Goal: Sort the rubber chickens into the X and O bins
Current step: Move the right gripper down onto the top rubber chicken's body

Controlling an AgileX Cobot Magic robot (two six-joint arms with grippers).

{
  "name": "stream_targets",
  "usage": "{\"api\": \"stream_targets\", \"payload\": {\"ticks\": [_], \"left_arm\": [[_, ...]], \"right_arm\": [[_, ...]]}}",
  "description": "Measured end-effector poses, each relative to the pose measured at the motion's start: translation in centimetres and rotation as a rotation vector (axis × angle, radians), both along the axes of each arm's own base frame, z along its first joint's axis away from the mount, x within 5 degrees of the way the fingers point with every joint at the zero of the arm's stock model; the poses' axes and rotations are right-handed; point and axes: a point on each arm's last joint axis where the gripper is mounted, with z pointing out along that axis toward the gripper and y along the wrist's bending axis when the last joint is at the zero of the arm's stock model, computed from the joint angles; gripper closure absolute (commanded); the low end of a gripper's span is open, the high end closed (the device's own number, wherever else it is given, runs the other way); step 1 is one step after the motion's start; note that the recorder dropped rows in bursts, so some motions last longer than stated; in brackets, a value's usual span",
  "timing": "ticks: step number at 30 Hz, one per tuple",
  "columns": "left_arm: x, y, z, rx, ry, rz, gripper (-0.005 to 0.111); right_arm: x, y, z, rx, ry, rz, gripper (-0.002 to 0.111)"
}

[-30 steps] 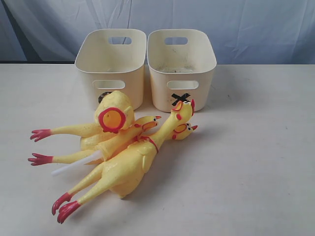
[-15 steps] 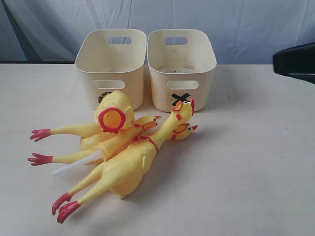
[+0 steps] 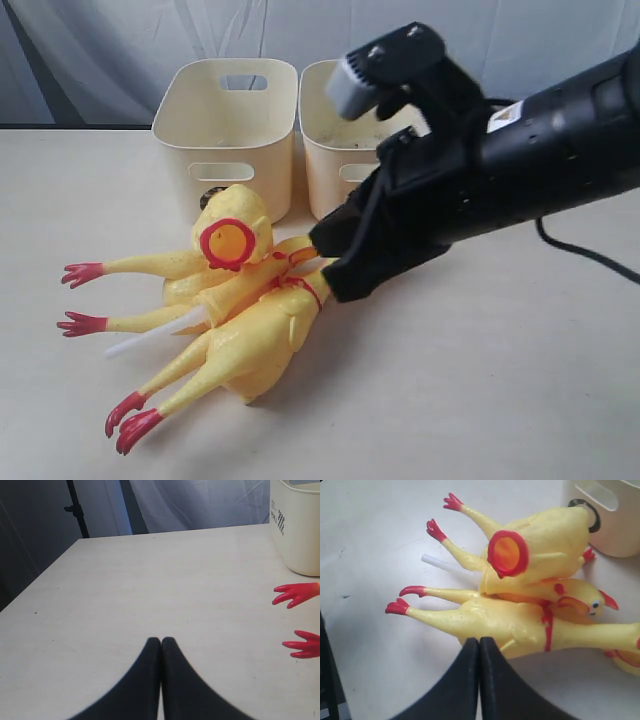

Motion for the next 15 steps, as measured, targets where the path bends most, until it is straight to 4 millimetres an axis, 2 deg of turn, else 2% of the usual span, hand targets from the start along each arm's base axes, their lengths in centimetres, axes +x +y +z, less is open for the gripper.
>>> {"api": "stream_targets", "payload": {"ticks": [6, 10, 12, 15], "left_arm": [[0.0, 0.0, 0.0, 0.000, 0.000, 0.000, 0.107], [0.0, 0.0, 0.0, 0.000, 0.000, 0.000, 0.107], [0.0, 0.0, 0.0, 0.000, 0.000, 0.000, 0.107], [0.0, 0.0, 0.0, 0.000, 0.000, 0.000, 0.107]], "right_arm": [[-0.1, 3.4, -1.9, -0.021, -0.091, 0.032, 0.108], [0.2, 5.0, -2.6, -0.002, -0.168, 0.004, 0.107], [0.5, 5.7, -2.9, 0.013, -0.210, -0.020, 0.101], [0.9, 6.5, -3.5, 0.026, -0.255, -0.050, 0.080]]}}
